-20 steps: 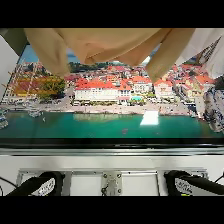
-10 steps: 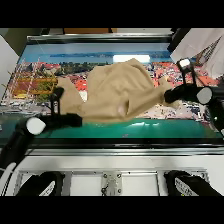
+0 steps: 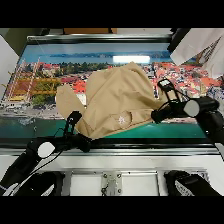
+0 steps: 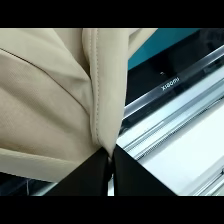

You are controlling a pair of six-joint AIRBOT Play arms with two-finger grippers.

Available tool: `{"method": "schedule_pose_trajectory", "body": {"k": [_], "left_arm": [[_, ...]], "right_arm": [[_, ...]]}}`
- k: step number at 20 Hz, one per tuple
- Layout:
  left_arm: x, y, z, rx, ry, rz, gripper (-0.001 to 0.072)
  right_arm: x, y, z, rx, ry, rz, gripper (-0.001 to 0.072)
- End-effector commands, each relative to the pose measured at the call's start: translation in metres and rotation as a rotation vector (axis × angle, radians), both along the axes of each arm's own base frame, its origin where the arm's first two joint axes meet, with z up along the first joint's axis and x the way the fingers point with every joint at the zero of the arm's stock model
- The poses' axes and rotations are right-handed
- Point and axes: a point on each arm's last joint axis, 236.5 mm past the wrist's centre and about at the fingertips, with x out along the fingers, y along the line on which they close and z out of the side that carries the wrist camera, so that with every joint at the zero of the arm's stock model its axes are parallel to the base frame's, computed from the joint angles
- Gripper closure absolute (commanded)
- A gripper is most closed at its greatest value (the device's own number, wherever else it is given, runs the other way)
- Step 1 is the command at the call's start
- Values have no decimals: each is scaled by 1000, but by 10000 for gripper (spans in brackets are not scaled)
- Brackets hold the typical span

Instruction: Fold the clothes and pants, and hang the long-sleeved shirts on hangers.

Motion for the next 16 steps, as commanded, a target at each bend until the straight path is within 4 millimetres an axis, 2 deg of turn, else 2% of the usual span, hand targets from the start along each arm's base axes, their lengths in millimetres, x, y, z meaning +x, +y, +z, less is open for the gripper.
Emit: {"method": "schedule_pose_trajectory", "body": {"k": [1, 4, 7, 8, 11, 14, 15, 16], "left_arm": [[-4, -2, 5, -10, -19, -15, 688], [-5, -2, 3, -8, -6, -11, 688], [-11, -1, -12, 17, 69, -5, 688], [-15, 0, -17, 30, 97, -11, 688], [-24, 3, -30, 60, 159, -24, 688], [-32, 5, -32, 73, 191, -40, 688], [-32, 5, -29, 70, 182, -42, 688], [-31, 5, -24, 60, 162, -42, 688]], "right_arm": [[-10, 46, -15, -43, 10, 39, 64], [-3, 73, -48, -146, 96, 50, 64], [19, 101, -77, -234, 144, 94, 65], [27, 103, -87, -293, 151, 113, 65], [46, 91, -107, -482, 156, 124, 65], [51, 82, -124, -541, 171, 81, 66], [53, 79, -126, -556, 169, 73, 152], [54, 77, -127, -566, 165, 76, 301]]}}
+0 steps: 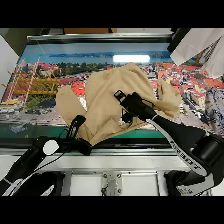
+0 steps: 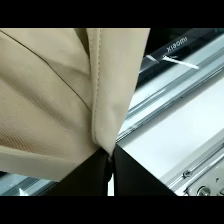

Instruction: Fold the clothes and pants, and hang the long-sleeved shirts on hangers.

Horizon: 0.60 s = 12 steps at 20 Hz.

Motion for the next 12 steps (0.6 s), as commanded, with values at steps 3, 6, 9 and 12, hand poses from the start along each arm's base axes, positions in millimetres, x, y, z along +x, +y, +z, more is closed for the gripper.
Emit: {"method": "schedule_pose_trajectory", "body": {"k": [3, 6, 9, 12], "left_arm": [[-3, 0, 23, -39, -71, -14, 688], [-11, 3, 37, -56, -95, -21, 688], [-14, 30, 32, 43, -86, 37, 688], [-8, 49, 36, 94, -129, 95, 688]], "right_arm": [[13, -13, -7, -99, -37, 2, 321], [19, -22, -5, -116, -49, -3, 320], [19, -26, -6, -103, -52, -52, 368], [16, -26, -7, -94, -48, -85, 497]]}}
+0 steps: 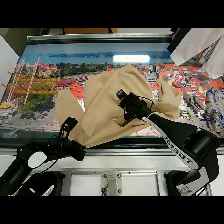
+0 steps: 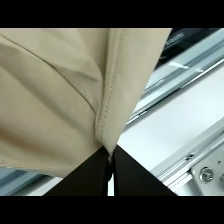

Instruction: Fold the clothes and pants, and hang the long-sleeved shirts on hangers.

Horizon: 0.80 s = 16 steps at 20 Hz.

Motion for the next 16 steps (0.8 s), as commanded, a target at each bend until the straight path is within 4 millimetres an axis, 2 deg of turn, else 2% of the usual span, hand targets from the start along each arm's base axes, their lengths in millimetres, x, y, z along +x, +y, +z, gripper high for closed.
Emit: {"method": "schedule_pose_trajectory", "body": {"k": [1, 2, 5, 8, 10, 11, 12, 13, 16], "left_arm": [[5, 23, 5, 48, -39, 79, 688], [8, 27, 9, 40, -53, 100, 688], [19, 41, 16, 27, -81, 184, 688], [28, 55, 15, 29, -76, 269, 688], [32, 59, 9, 22, -30, 313, 687], [34, 57, 4, 8, 3, 334, 594], [39, 54, 2, -5, 26, 349, 271], [46, 52, 3, -13, 37, 360, 156], [84, 34, 31, -34, -19, 330, 156]], "right_arm": [[-4, -3, 0, 2, 8, -45, 540], [-9, -6, 1, -6, 24, -58, 678], [-25, 6, 24, 88, 33, -95, 681], [-57, 36, 67, 316, 53, -139, 682], [-80, 46, 97, 434, 43, -159, 682], [-89, 46, 110, 467, 22, -175, 682], [-97, 44, 118, 486, 4, -179, 682], [-104, 42, 124, 501, -8, -189, 682], [-118, 39, 131, 526, -24, -215, 682]]}}
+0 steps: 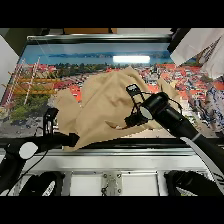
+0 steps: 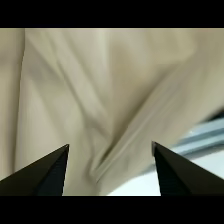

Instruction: Fold the clothes and pants, and hang the long-sleeved shirts on hangers.

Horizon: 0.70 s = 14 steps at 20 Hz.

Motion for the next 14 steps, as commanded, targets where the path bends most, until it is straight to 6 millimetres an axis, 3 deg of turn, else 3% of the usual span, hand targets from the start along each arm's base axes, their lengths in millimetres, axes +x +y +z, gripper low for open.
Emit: {"method": "schedule_pose_trajectory", "body": {"k": [1, 3, 6, 9, 11, 14], "left_arm": [[41, -26, 28, -32, -57, -30, 156], [55, -56, 43, -39, -77, -107, 156], [69, -99, 47, -44, -30, -176, 156], [66, -137, 46, -21, 49, -269, 156], [54, -151, 41, 7, 116, -321, 156], [44, -144, 19, 109, 171, -296, 156]], "right_arm": [[-21, 5, 14, 66, -9, -27, 681], [-26, 11, 15, 69, -11, -11, 682], [-31, 16, 15, 72, -12, -3, 681], [-33, 18, 15, 72, -12, 5, 682], [-32, 18, 15, 73, -12, 5, 682], [-32, 18, 15, 73, -13, 4, 681]]}}
